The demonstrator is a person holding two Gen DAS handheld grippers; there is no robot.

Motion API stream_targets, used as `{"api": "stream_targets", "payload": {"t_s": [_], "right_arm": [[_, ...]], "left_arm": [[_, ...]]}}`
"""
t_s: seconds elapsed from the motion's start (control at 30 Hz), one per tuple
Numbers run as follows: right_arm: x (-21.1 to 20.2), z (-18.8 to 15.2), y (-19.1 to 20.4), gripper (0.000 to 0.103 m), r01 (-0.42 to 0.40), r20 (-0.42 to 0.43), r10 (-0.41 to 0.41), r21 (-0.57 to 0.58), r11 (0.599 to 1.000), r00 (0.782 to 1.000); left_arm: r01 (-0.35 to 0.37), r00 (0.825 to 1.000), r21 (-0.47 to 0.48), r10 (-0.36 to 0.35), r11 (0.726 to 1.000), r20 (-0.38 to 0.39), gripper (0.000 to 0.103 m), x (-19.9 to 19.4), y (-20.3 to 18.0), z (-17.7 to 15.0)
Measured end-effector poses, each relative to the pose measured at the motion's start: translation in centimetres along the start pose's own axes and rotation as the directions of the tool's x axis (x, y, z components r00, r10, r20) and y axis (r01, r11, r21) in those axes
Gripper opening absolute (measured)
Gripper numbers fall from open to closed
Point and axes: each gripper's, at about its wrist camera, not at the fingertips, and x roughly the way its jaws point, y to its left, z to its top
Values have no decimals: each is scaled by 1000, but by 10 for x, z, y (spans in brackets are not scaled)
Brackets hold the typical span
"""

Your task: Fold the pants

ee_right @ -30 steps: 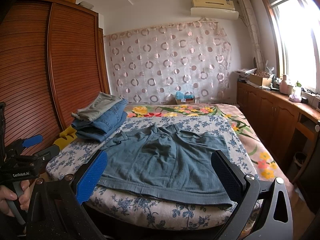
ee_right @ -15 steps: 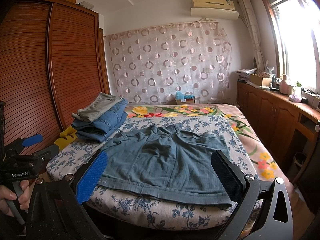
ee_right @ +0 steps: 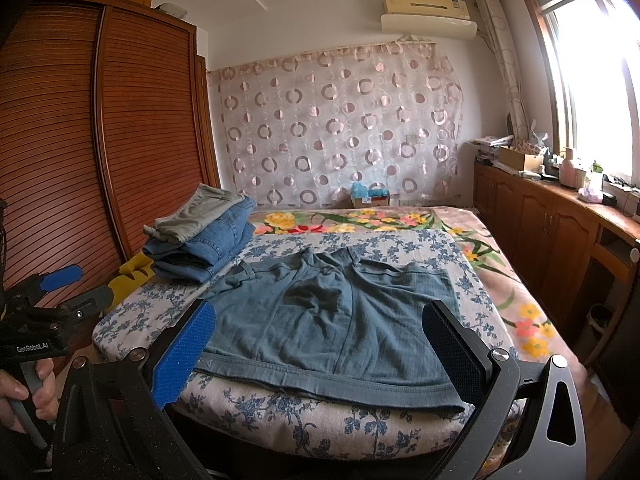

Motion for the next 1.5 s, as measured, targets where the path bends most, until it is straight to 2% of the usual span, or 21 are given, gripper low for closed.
{"api": "stream_targets", "payload": {"t_s": [0.6, 1.0, 1.37, 1.5], "right_arm": [[0, -1, -1, 103, 2, -4, -2, -4, 1000, 1000], [15, -7, -20, 103, 12, -36, -12, 0, 1000, 999], [34, -8, -53, 103, 100, -92, -99, 4, 995, 991], [45, -1, -58, 101, 109, -122, -109, -6, 994, 987]], "left_arm": [[14, 1000, 0, -14, 1000, -22, 103, 3, -8, 6], [53, 995, 9, -52, 999, -87, 103, 47, -3, -15], [146, 978, 29, -140, 989, -154, 103, 90, -5, -23], [154, 976, 33, -147, 988, -160, 103, 105, -2, -20]]}}
